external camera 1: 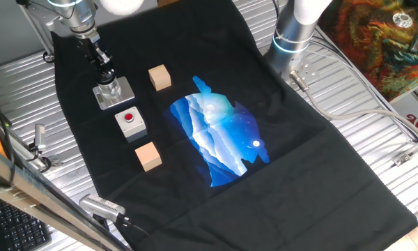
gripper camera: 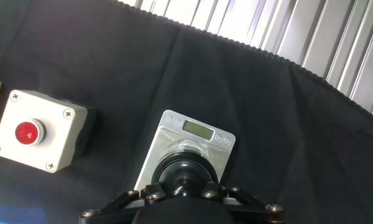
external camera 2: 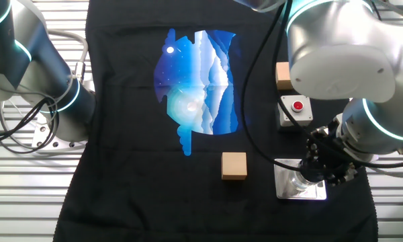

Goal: Screw the lid onto the jar

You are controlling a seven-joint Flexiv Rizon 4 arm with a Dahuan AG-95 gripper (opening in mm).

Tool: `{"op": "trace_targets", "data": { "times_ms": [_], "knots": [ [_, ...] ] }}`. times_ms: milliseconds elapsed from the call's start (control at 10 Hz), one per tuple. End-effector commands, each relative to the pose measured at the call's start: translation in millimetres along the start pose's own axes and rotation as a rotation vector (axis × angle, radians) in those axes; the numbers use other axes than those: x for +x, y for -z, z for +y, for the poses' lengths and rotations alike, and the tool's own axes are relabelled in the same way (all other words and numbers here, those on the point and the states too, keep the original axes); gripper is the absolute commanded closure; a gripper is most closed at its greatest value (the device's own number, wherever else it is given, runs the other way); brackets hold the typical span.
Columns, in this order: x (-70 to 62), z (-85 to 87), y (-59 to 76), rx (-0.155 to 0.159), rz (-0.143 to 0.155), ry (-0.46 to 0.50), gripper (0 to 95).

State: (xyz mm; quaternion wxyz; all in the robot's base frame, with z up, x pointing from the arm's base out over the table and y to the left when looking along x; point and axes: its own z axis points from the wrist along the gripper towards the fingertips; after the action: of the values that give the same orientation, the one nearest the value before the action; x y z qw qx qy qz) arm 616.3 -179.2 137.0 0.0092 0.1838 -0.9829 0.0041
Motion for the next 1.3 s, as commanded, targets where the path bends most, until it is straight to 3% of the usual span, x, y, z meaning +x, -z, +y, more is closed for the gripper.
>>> {"op": "trace_targets", "data": {
  "times_ms": [100, 300, 600, 800, 1000, 1200, 1300],
  "knots": [
    [-0.6, -0.3, -2.3, -0.010, -0.006, -0.001, 57.0],
    [-0.6, -0.5, -3.1, 0.006, -0.005, 0.007, 57.0],
    [-0.7, -0.7, -3.8, -0.018, -0.011, -0.002, 57.0],
    [-0.7, -0.5, -3.1, -0.001, 0.005, 0.002, 57.0],
    [-0.6, 0.2, -0.6, -0.008, 0.022, -0.003, 57.0],
    [-0.9, 0.7, 0.9, -0.014, 0.019, -0.006, 57.0],
    [-1.4, 0.9, 1.7, -0.005, 0.032, -0.002, 57.0]
  ]
}}
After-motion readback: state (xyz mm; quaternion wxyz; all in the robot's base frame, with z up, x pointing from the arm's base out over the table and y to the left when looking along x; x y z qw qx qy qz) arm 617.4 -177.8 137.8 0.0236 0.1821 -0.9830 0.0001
